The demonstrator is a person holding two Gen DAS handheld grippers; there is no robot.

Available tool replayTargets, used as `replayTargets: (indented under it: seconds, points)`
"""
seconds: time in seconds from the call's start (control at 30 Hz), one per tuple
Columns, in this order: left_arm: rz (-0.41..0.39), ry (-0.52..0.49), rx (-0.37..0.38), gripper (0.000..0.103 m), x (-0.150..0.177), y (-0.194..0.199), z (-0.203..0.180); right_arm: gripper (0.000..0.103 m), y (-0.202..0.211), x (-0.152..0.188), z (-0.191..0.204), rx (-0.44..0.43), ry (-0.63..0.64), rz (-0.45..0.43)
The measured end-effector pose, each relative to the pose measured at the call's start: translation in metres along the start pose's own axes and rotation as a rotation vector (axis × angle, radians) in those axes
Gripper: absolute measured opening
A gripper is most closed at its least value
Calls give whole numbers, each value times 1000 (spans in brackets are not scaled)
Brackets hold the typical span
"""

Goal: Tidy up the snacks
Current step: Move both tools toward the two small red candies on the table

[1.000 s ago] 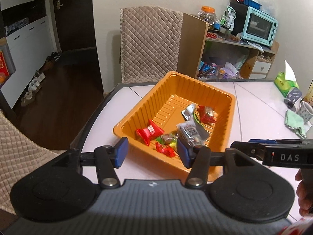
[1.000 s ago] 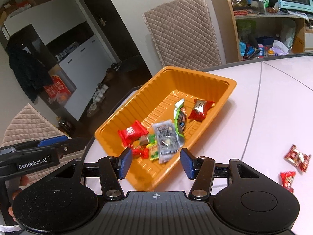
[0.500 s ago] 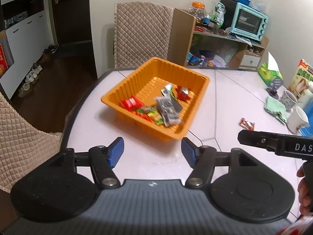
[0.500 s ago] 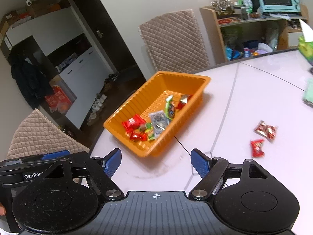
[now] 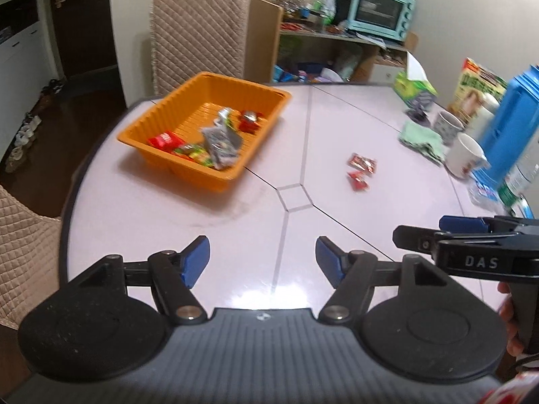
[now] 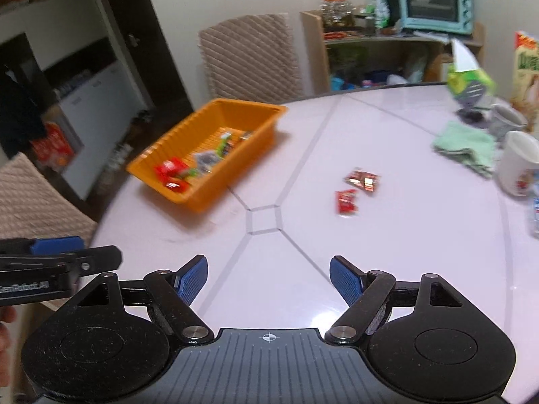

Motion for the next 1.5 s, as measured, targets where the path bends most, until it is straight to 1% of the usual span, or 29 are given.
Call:
replayTargets:
  seconds: [0.13, 0.2, 0.33, 0.4, 0.57, 0.73, 1.07, 1.27, 1.5]
  points:
    - [6, -28, 13, 67, 11, 1, -19, 79, 8, 16, -20, 6, -48, 2]
    - [11, -37, 21, 68, 15, 2, -28, 79, 10, 23, -31, 23, -71, 9]
    - [22, -63, 29, 72, 22, 1, -43, 79, 14, 35, -45, 28, -81, 37]
    - [31, -76, 33, 72, 25, 0, -50, 79, 17, 42, -52, 23, -75, 44]
    - [49, -110, 48, 72, 31, -5, -67, 79, 23, 57, -68, 83, -47, 44]
    - [45, -145, 59, 72, 30, -7, -83, 79, 30, 65, -85, 104, -88, 35]
    - [70, -210, 85, 73, 20, -23, -111, 79, 37, 61, -105, 124, -123, 28]
    - [83, -232, 95, 75, 11, -37, -122, 79, 33, 54, -122, 128, -154, 32]
    - [102, -242, 99, 75, -2, -62, -131, 79, 22, 45, -140, 127, -183, 42]
Point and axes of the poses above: each gripper's, at about its wrist camera, not at the fingertips, and y roughly against the way its jaws point, z to its left, x to its underside, the point moved 9 cm from there along -y, roughly the way its jaws point, and after that the axes turned 13 degrees about z, right-handed, at the moved point
